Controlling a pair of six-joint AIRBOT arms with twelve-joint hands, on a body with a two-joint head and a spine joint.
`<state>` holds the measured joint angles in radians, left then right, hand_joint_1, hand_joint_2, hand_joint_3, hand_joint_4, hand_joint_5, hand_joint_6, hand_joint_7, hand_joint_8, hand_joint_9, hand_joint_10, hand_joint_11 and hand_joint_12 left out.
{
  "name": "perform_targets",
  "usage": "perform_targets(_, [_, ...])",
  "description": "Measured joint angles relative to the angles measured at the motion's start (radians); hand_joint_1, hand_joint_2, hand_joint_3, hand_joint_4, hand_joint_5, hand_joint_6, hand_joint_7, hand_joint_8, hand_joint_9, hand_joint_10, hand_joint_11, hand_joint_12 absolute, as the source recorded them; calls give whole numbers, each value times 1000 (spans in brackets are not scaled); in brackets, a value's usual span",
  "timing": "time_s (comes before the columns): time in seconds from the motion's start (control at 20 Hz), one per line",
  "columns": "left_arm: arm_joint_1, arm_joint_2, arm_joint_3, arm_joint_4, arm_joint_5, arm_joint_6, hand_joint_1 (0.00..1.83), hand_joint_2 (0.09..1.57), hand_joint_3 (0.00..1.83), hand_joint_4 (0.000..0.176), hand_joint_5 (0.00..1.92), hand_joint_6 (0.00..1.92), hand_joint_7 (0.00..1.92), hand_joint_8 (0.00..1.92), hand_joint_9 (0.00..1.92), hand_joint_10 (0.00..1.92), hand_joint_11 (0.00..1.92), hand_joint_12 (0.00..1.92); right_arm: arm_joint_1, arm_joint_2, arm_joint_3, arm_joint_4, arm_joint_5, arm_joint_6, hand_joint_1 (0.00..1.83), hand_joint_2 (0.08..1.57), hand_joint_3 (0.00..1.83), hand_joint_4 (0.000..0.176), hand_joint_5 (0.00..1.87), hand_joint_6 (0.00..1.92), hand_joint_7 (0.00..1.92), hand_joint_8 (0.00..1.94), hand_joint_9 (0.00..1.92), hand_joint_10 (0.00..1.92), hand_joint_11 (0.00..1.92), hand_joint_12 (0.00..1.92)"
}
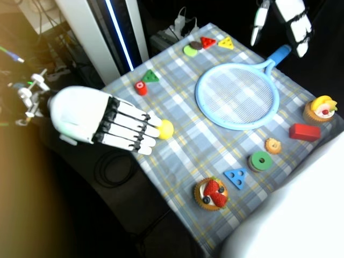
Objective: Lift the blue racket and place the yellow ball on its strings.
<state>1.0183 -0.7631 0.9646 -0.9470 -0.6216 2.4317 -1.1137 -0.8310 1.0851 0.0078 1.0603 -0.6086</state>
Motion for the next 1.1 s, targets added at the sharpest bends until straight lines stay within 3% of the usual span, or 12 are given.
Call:
perform_targets(0.1, [-53, -48, 50, -60, 56, 169, 983, 846, 0, 176, 72, 10, 233, 5, 185, 3, 2, 520, -6, 0, 0, -4, -2, 0, 829, 1166, 2, 0, 601, 5, 631, 7, 624, 9, 471, 379])
perform_targets(0.45, [-59, -72, 121, -196, 139, 230, 945, 924, 10, 176, 92, 14, 196, 5, 159, 5, 11, 393, -13, -8, 5, -12, -11, 8, 869, 1175, 2, 0, 602, 2, 641, 4, 621, 3, 446, 366])
perform_targets(0.5, [-59, -82, 131, -215, 142, 253, 1003, 879, 1, 176, 217, 7, 278, 0, 237, 0, 56, 496, -13, -9, 5, -9, -11, 8, 861, 1174, 1, 0, 604, 2, 640, 2, 626, 4, 447, 369])
perform_targets(0.6, [-60, -102, 149, -248, 147, 283, 1016, 879, 2, 176, 255, 14, 302, 6, 259, 5, 61, 511, -13, -10, 5, -10, -11, 8, 861, 1174, 1, 0, 606, 2, 643, 3, 629, 5, 448, 370])
perform_targets(0.7, [-62, -111, 156, -266, 168, 285, 1052, 831, 0, 176, 414, 10, 483, 6, 443, 8, 185, 538, -13, -10, 5, -9, -11, 8, 862, 1177, 2, 0, 608, 2, 655, 6, 643, 8, 464, 378])
perform_targets(0.8, [-62, -114, 156, -269, 170, 285, 981, 926, 5, 176, 552, 7, 703, 13, 626, 19, 248, 531, -13, -10, 5, -9, -11, 8, 833, 1180, 3, 0, 610, 2, 669, 8, 665, 13, 490, 389])
perform_targets(0.85, [-62, -116, 159, -272, 169, 285, 1006, 921, 1, 97, 834, 24, 892, 21, 750, 30, 300, 613, -13, -11, 5, -10, -11, 8, 827, 1185, 4, 0, 613, 3, 677, 10, 681, 17, 508, 397])
perform_targets(0.9, [-62, -120, 162, -278, 164, 286, 1007, 922, 0, 35, 998, 14, 1014, 16, 838, 30, 338, 780, -13, -11, 5, -9, -11, 8, 824, 1185, 3, 0, 615, 3, 685, 12, 693, 20, 519, 402])
perform_targets(0.95, [-62, -121, 161, -283, 165, 286, 1091, 955, 2, 148, 1330, 148, 1197, 38, 955, 54, 366, 955, -14, -13, 5, -9, -11, 9, 841, 1183, 1, 0, 619, 3, 695, 12, 709, 20, 529, 411])
perform_targets(1.0, [-62, -124, 161, -287, 165, 286, 1114, 960, 0, 152, 1408, 157, 1282, 45, 1020, 70, 373, 1051, -21, -13, 5, -8, -8, 10, 844, 1183, 1, 0, 622, 4, 698, 11, 710, 18, 528, 413])
perform_targets(1.05, [-62, -124, 161, -289, 166, 286, 1151, 967, 0, 23, 1418, 169, 1352, 71, 1063, 128, 321, 1232, -24, -13, 5, -9, -8, 10, 854, 1181, 0, 0, 632, 0, 715, 2, 725, 5, 526, 445])
perform_targets(1.1, [-62, -124, 159, -293, 163, 286, 1120, 962, 0, 145, 1450, 108, 1340, 286, 890, 660, 306, 1375, -26, -13, 5, -9, -13, 10, 856, 1182, 1, 0, 635, 1, 724, 3, 736, 6, 532, 455])
